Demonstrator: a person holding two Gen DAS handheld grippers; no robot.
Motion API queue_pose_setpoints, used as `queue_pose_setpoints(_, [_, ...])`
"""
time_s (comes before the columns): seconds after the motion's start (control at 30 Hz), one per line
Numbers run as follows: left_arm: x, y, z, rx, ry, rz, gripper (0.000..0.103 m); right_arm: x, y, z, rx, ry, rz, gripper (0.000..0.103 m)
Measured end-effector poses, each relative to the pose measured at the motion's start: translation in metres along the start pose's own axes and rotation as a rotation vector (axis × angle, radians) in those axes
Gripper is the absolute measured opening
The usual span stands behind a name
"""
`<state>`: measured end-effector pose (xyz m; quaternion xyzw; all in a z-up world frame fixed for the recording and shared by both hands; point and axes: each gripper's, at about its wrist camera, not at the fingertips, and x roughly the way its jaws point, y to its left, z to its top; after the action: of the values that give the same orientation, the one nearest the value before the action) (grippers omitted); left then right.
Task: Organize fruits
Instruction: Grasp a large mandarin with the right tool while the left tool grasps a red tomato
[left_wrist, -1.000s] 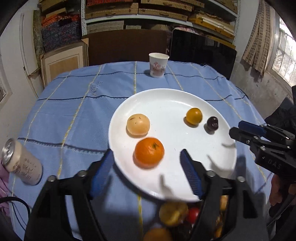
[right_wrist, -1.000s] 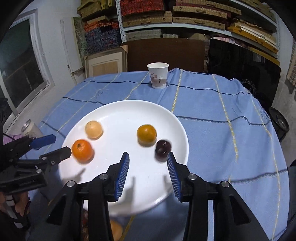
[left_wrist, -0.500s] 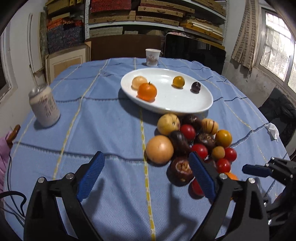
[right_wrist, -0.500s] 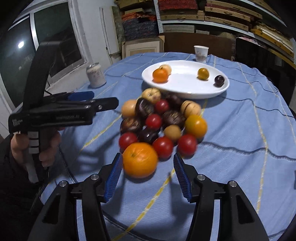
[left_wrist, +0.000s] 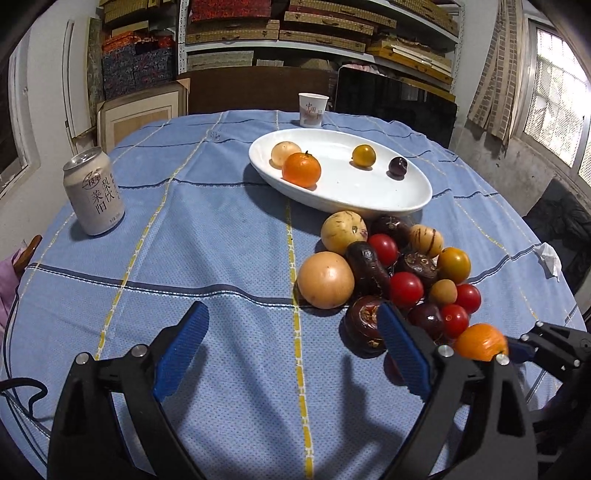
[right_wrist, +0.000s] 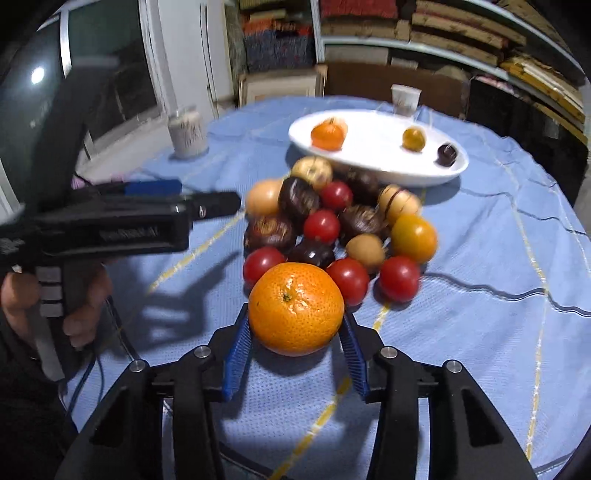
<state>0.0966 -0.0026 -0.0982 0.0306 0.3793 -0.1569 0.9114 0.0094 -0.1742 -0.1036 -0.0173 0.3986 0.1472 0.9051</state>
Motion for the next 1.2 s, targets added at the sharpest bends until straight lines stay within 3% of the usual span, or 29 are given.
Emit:
queue_pose_setpoints(0.3, [-0.009,-0.062,-0.02,0.188,0.067,-0.014,0.09,-0.018,-0.068,-0.027,0.141,0.022,-0.07,0.047])
queue_pose_setpoints(0.47, [0.001,-0.082,-0.023,0.227,0.09,0.017,0.088,-0.016,-0.07,-0.029,0.149,0.017,-0.043,0.047])
queue_pose_setpoints(0.5, [0.003,-0.084,-0.024,0.228,0.094,0.018,0.085,-0.016,-0.071,-0.029,0.15,0.014,-0.038,0.047])
queue_pose_setpoints(0.57, [0.008,-0.086,-0.025,0.229,0.12,0.008,0.063,-0.017,-0.072,-0.031,0.161,0.014,-0.029,0.047])
queue_pose_setpoints(0.63, [0.014,-0.087,-0.027,0.229,0.153,0.004,0.051,-0.018,-0.072,-0.031,0.16,0.011,-0.028,0.047])
queue_pose_setpoints(0.73, [0.016,-0.086,-0.027,0.22,0.152,-0.001,0.044,-0.019,-0.07,-0.032,0.155,0.004,-0.024,0.047])
queue_pose_setpoints(1.2, [0.019,-0.086,-0.025,0.201,0.16,-0.019,0.049,-0.015,-0.07,-0.031,0.155,0.033,-0.027,0.047])
